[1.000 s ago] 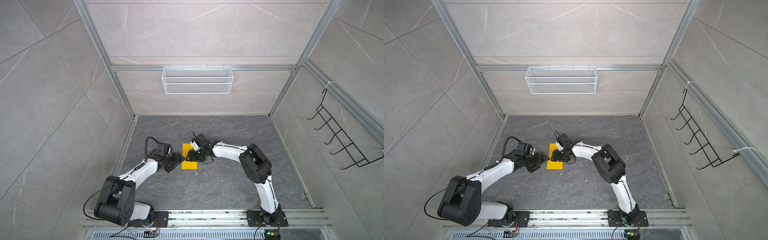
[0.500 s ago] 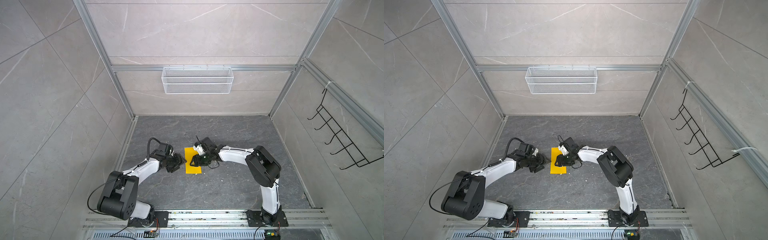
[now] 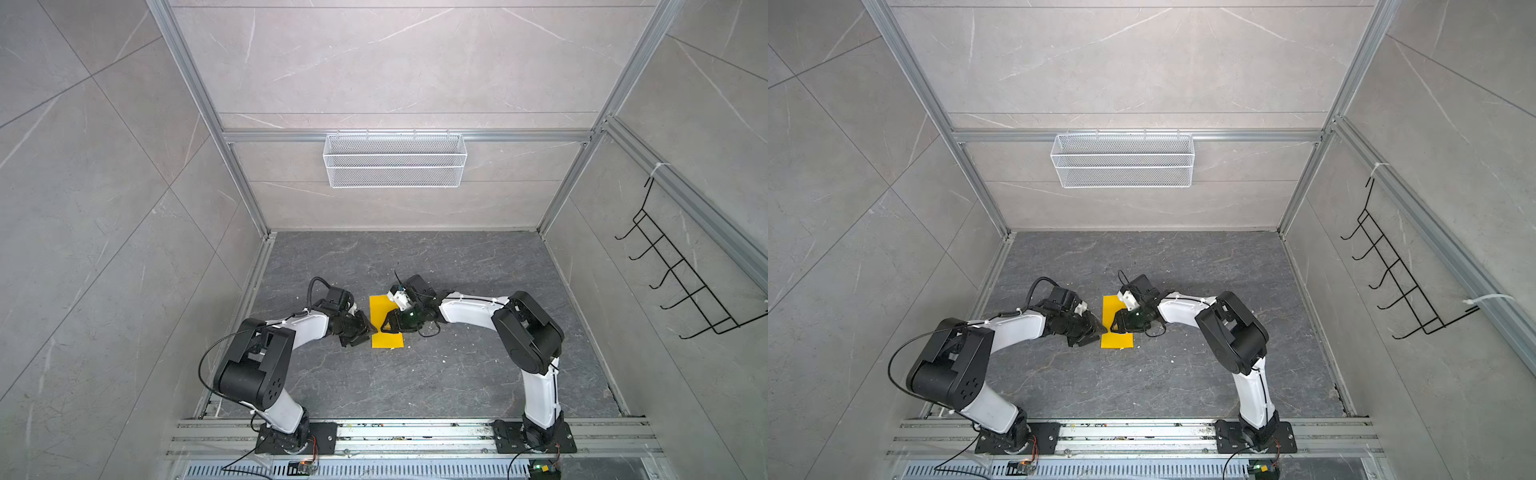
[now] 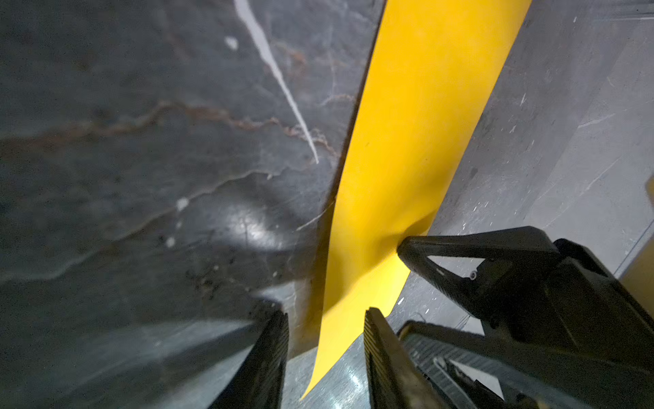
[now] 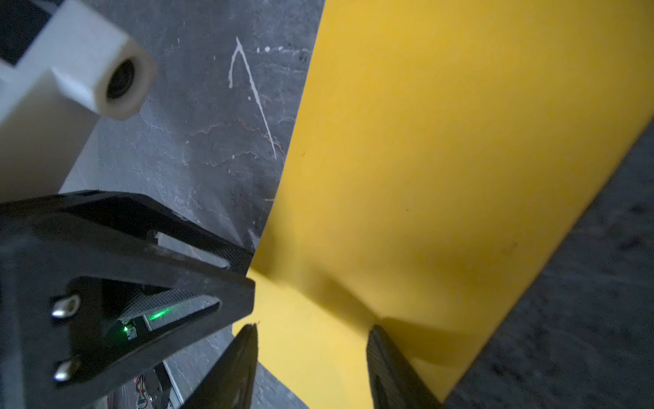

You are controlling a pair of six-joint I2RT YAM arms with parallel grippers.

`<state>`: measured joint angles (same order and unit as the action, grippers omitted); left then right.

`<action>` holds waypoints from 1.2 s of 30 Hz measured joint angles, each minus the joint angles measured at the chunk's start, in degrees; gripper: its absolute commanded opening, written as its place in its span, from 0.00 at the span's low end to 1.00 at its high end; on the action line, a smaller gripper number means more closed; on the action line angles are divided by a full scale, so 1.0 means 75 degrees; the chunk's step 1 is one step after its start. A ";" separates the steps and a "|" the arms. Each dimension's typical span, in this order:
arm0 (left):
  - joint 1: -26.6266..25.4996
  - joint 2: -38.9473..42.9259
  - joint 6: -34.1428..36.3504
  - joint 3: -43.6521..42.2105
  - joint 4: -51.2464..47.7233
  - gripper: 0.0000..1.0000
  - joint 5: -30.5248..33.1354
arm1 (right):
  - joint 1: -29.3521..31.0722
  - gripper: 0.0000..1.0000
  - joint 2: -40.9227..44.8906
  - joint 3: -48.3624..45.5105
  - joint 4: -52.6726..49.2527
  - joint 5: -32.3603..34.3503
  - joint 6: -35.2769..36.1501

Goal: Fold a paper plane with a square sheet of paper (pick it up from the middle)

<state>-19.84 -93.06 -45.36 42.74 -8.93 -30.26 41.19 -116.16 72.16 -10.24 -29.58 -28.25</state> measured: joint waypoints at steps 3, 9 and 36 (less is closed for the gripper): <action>0.0000 -0.0192 0.0052 0.0140 0.0067 0.33 -0.0061 | -0.0009 0.54 0.0006 -0.0038 0.0041 -0.0023 0.0000; 0.0000 -0.0455 0.0122 0.0341 0.0181 0.28 -0.0210 | -0.0029 0.54 0.0006 -0.0044 0.0064 -0.0067 0.0003; 0.0248 -0.0755 -0.0143 0.0370 0.0915 0.28 -0.0833 | -0.0154 0.54 0.0061 -0.0146 0.0143 -0.0172 0.1349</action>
<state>-17.98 -98.72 -46.44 45.52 -2.07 -36.51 40.03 -115.70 71.07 -9.17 -30.87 -18.13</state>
